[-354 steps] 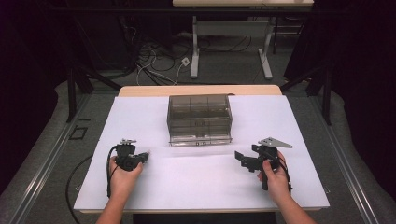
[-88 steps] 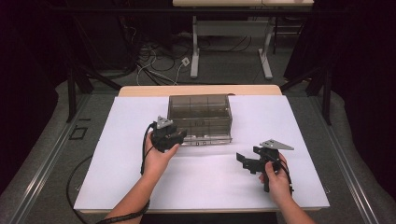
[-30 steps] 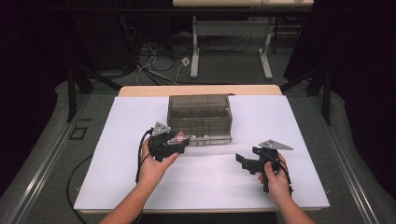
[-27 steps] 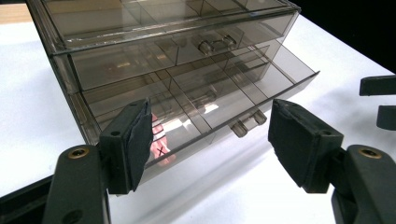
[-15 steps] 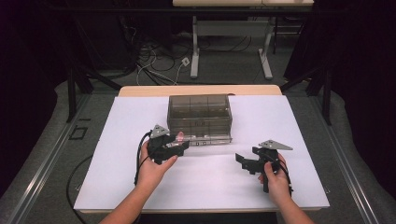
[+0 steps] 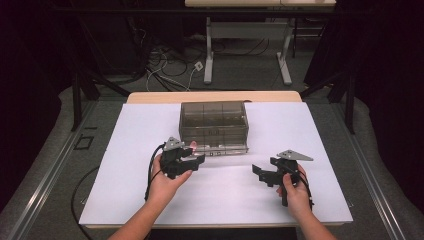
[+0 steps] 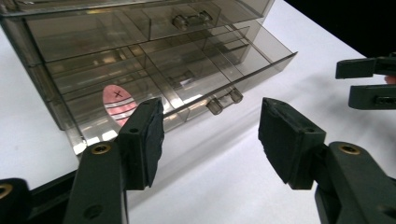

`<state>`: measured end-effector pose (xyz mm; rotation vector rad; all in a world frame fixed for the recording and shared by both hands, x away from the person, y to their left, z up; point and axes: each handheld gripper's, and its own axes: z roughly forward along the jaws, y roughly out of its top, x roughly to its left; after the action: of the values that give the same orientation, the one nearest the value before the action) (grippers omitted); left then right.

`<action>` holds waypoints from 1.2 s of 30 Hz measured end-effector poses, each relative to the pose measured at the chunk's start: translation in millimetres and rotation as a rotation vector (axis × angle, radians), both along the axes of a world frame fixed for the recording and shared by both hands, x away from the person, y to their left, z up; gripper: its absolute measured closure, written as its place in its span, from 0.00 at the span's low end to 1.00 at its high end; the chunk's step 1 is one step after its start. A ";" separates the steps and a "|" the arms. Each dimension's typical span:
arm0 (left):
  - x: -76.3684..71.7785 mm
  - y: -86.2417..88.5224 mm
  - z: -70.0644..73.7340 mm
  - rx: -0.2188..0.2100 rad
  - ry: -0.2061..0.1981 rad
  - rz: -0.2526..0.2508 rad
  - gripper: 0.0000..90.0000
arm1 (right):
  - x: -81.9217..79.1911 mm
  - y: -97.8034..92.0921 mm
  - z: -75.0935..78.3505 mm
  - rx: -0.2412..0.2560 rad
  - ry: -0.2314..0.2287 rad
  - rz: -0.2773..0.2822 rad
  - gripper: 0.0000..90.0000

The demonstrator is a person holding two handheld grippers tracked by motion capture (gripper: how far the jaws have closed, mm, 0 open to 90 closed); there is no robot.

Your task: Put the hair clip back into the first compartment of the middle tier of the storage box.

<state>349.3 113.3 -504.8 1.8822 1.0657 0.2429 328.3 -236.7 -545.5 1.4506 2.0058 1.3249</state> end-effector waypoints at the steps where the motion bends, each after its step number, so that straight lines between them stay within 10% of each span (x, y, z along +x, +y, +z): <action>1: -0.5 -0.4 -0.4 -0.001 0.004 -0.002 0.48 | -0.1 -0.1 0.1 -0.002 0.001 0.002 0.18; 36: 1.2 -16.3 -16.5 0.028 0.097 0.011 0.78 | 0.0 0.1 -0.5 -0.006 0.001 0.004 0.18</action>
<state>350.5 97.0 -521.2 1.9301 1.1437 0.1748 328.3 -236.6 -545.9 1.4458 2.0128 1.3190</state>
